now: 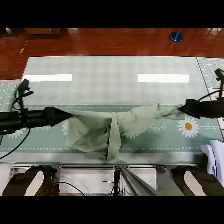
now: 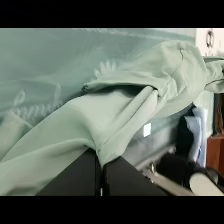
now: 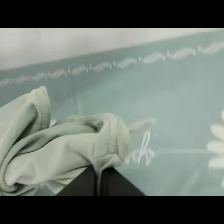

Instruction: Fold the shirts.

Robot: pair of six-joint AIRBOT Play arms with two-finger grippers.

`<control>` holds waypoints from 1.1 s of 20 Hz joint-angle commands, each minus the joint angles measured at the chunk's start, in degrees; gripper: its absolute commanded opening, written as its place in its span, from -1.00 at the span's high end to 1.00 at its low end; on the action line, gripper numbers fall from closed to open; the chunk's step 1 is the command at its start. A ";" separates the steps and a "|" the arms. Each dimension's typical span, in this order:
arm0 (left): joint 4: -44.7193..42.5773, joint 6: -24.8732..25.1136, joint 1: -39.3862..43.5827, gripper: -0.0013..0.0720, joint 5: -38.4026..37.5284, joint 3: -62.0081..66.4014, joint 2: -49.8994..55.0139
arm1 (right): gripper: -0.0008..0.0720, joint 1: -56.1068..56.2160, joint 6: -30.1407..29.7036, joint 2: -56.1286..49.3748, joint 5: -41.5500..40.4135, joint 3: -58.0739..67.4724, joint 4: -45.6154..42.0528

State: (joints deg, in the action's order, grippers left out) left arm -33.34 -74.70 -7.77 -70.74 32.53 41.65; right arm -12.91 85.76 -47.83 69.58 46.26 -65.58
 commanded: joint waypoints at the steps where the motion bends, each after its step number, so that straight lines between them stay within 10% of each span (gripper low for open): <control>1: 5.79 5.84 7.37 0.89 17.33 -2.80 11.04 | 0.89 2.54 0.22 -9.27 -11.45 -1.22 1.81; 8: 21.05 20.15 10.29 0.89 21.75 1.20 29.86 | 0.89 3.13 -1.62 -20.85 -20.50 -1.22 2.49; 13: 20.96 20.26 10.45 0.89 22.10 6.36 36.92 | 0.88 3.13 -1.90 -21.40 -26.01 -1.22 2.03; 22: 20.76 24.15 11.13 0.89 14.56 6.36 39.78 | -0.27 3.02 -2.49 -10.60 -24.50 -0.37 2.25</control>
State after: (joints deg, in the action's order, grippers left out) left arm -12.71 -51.66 3.29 -53.82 38.76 80.95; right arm -9.89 83.37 -63.00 45.30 45.30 -63.53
